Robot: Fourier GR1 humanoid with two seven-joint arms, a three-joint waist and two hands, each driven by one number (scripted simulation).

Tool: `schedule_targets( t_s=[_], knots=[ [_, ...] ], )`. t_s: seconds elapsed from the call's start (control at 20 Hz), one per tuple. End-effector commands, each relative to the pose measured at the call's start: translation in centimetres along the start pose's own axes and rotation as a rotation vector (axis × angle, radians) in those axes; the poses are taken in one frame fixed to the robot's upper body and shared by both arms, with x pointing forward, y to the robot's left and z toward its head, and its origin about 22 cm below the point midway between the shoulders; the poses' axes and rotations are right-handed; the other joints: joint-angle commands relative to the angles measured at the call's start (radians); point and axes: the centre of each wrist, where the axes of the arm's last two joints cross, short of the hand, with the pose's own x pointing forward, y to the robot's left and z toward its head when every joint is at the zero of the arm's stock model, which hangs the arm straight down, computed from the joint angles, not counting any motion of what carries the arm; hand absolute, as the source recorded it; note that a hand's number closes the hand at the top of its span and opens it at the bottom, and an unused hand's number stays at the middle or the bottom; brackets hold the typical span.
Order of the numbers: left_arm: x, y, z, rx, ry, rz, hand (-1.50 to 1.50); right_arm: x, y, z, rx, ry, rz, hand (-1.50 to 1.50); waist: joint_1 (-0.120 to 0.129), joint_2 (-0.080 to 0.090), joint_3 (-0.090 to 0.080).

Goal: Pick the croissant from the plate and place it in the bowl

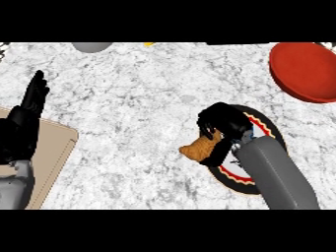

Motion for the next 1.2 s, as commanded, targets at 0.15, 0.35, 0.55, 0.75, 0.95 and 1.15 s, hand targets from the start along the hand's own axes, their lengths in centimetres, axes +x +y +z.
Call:
schedule_targets(
  t_s=[0.15,0.35,0.55,0.75,0.95,1.15],
  knots=[
    [-0.3,1.3,0.6,0.016,0.005,-0.016,0.0,4.3,-0.4,3.1,-0.332,0.07,-0.286,1.5,-0.018,0.007,0.013],
    [0.3,0.7,0.2,0.015,0.013,-0.004,0.0,5.9,-3.1,7.3,-0.531,0.147,-0.307,1.5,-0.019,0.015,0.013],
    [1.7,1.0,-1.0,-0.006,-0.014,0.009,0.0,7.2,-6.0,11.0,-0.67,0.29,-0.261,1.5,0.014,0.027,0.013],
    [0.9,-0.3,-1.0,-0.037,-0.024,-0.005,0.0,5.3,-8.2,12.6,-0.746,0.362,-0.294,1.5,0.043,0.037,0.014],
    [0.9,-1.9,-0.9,-0.048,-0.039,0.002,0.0,1.3,-11.2,14.2,-0.833,0.383,-0.352,1.5,0.048,0.039,0.014],
    [1.0,0.1,1.0,-0.054,-0.036,0.002,0.0,-2.4,-11.6,15.0,-0.937,0.413,-0.384,1.5,0.059,0.038,0.015]
  ],
)
